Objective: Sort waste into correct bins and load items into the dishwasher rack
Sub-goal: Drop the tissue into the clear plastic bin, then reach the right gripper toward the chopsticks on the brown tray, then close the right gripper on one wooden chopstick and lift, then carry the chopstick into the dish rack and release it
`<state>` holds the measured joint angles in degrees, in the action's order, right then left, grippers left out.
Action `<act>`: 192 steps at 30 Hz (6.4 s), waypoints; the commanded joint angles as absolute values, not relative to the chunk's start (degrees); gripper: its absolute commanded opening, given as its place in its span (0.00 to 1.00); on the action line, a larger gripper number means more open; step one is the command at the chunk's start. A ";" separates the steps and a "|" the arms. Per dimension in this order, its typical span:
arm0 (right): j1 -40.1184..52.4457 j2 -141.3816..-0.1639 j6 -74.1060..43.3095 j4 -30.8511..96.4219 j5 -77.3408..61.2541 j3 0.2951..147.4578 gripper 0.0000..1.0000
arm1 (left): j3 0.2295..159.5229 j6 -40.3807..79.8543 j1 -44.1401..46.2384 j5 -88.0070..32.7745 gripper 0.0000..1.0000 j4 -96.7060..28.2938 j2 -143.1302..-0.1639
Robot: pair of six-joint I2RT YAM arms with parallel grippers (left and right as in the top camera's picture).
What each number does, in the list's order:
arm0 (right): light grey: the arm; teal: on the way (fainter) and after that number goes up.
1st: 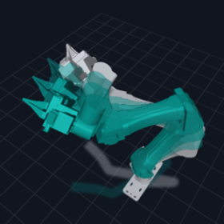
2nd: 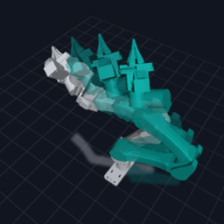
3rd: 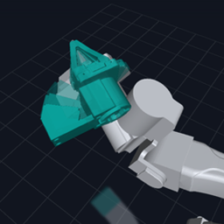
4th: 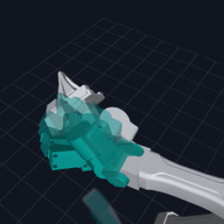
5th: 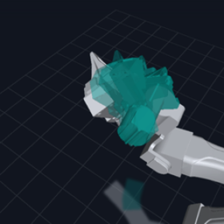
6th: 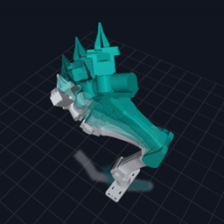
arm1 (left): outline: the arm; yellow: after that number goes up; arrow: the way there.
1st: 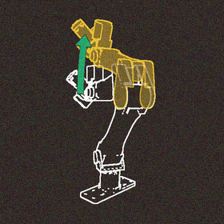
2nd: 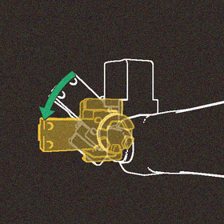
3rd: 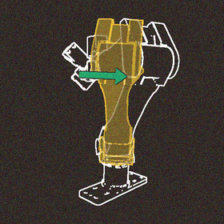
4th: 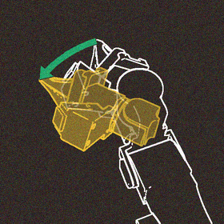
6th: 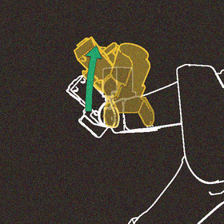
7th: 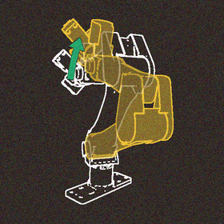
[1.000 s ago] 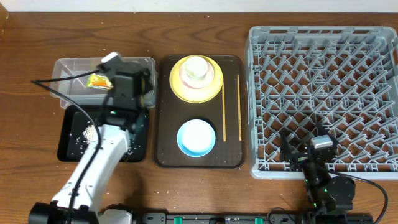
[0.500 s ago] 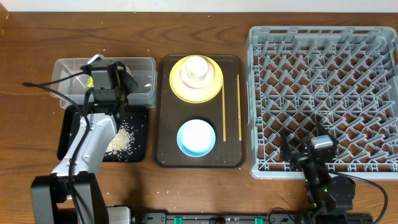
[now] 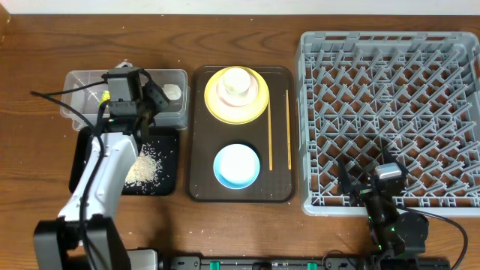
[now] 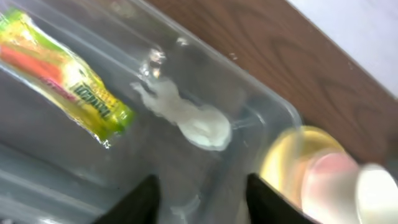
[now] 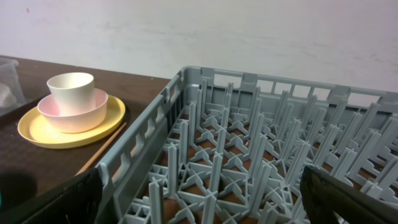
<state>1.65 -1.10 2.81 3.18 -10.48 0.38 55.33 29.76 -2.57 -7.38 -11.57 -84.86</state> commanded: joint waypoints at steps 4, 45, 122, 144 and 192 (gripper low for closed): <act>2.22 -1.08 3.49 3.44 -10.13 0.32 0.99 | 56.99 28.47 -0.23 -18.00 0.42 -24.49 -80.64; 8.03 -53.60 -6.33 37.91 -11.07 57.84 0.99 | 56.60 30.89 -7.11 -3.51 0.94 -38.04 -64.16; 36.75 -110.98 -33.43 31.05 20.40 75.59 0.28 | 56.60 30.89 -7.11 -3.55 0.96 -38.59 -64.47; 36.56 -116.42 -41.76 34.41 18.96 75.59 0.40 | 56.60 30.89 -7.11 -3.55 0.96 -38.79 -64.47; 33.58 -99.07 -25.47 37.21 12.19 79.18 0.01 | 56.60 30.89 -7.11 -3.55 0.96 -38.76 -64.47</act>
